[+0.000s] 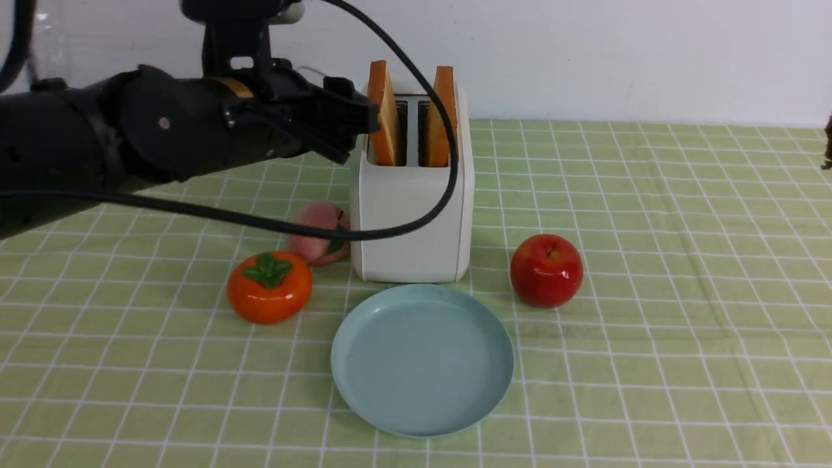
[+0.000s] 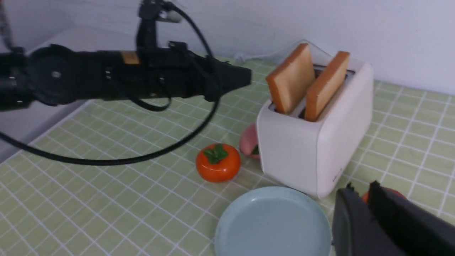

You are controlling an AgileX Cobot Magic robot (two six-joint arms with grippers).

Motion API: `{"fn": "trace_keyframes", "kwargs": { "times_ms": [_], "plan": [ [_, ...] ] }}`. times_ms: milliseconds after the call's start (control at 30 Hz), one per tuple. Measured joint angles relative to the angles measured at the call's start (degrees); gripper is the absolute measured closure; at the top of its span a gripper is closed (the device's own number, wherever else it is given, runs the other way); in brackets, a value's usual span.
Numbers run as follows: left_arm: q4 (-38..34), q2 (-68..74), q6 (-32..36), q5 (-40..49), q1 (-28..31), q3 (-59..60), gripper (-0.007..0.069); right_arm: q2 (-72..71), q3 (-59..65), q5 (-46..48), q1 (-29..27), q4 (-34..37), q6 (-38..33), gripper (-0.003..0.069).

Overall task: Take toasted bread from bread machine on green coffee tablecloth place on plate.
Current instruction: 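Reach for a toast slice standing in the toaster with the left gripper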

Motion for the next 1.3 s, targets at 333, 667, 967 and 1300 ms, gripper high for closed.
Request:
{"fn": "trace_keyframes", "kwargs": {
  "times_ms": [333,667,967,1300],
  "plan": [
    [-2.03,5.88,0.00,0.00,-0.05,-7.71,0.0155,0.00,-0.17,0.76,0.00,1.32,-1.43,0.0555],
    [-2.91,11.81,0.00,1.28,-0.05,-14.15,0.0155,0.00,-0.17,0.99,0.00,1.27,-1.43,0.0552],
    [-2.91,18.12,0.00,1.57,-0.05,-17.04,0.0230,0.00,-0.17,1.03,0.00,1.27,-1.43,0.0542],
    [-2.91,18.30,0.00,1.50,-0.11,-17.04,0.0519,0.00,-0.17,1.06,0.00,1.27,-1.43,0.0536]
  ]
}}
